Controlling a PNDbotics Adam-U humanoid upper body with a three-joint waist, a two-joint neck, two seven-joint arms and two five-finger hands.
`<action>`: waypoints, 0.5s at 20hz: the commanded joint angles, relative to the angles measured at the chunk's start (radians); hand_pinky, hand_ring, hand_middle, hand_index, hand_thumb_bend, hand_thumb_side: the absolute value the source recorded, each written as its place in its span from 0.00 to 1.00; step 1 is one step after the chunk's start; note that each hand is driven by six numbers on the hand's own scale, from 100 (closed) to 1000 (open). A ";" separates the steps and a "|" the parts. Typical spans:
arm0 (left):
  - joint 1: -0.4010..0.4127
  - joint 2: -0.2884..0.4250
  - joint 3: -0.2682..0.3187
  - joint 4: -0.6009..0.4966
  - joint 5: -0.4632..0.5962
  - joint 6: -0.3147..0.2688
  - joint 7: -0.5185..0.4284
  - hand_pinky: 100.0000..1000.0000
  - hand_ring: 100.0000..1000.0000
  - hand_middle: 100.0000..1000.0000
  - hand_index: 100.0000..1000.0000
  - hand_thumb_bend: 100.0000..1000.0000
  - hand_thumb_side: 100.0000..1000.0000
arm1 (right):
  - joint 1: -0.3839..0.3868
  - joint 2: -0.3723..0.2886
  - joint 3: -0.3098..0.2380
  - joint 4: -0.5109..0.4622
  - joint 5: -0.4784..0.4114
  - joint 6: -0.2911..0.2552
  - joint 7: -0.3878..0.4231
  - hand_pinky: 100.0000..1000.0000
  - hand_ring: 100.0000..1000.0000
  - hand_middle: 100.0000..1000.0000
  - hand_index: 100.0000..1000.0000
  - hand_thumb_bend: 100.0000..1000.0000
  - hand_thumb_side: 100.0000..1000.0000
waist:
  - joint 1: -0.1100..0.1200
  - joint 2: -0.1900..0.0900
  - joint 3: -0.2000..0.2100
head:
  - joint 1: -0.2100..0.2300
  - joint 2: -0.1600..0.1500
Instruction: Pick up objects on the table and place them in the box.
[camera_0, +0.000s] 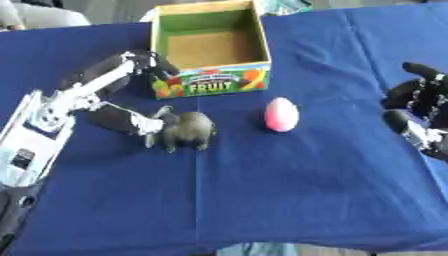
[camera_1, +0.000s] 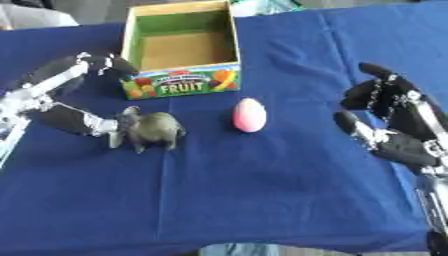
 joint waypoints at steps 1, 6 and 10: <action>-0.027 0.000 -0.010 0.009 -0.032 -0.011 -0.002 0.76 0.74 0.71 0.81 0.42 0.25 | -0.006 -0.011 -0.002 -0.011 0.004 -0.003 0.002 0.69 0.61 0.56 0.91 0.45 0.20 | -0.005 -0.016 -0.002 | 0.001 0.005; -0.048 -0.023 -0.039 0.055 -0.107 -0.033 -0.006 0.77 0.74 0.71 0.81 0.43 0.25 | -0.006 -0.010 -0.002 -0.011 0.003 -0.003 0.003 0.69 0.61 0.56 0.91 0.45 0.20 | -0.007 -0.017 -0.003 | 0.003 0.005; -0.064 -0.042 -0.063 0.096 -0.157 -0.053 -0.019 0.77 0.74 0.70 0.81 0.43 0.25 | -0.006 -0.009 -0.001 -0.011 0.003 -0.004 0.005 0.69 0.61 0.56 0.91 0.45 0.20 | -0.009 -0.017 -0.004 | 0.005 0.005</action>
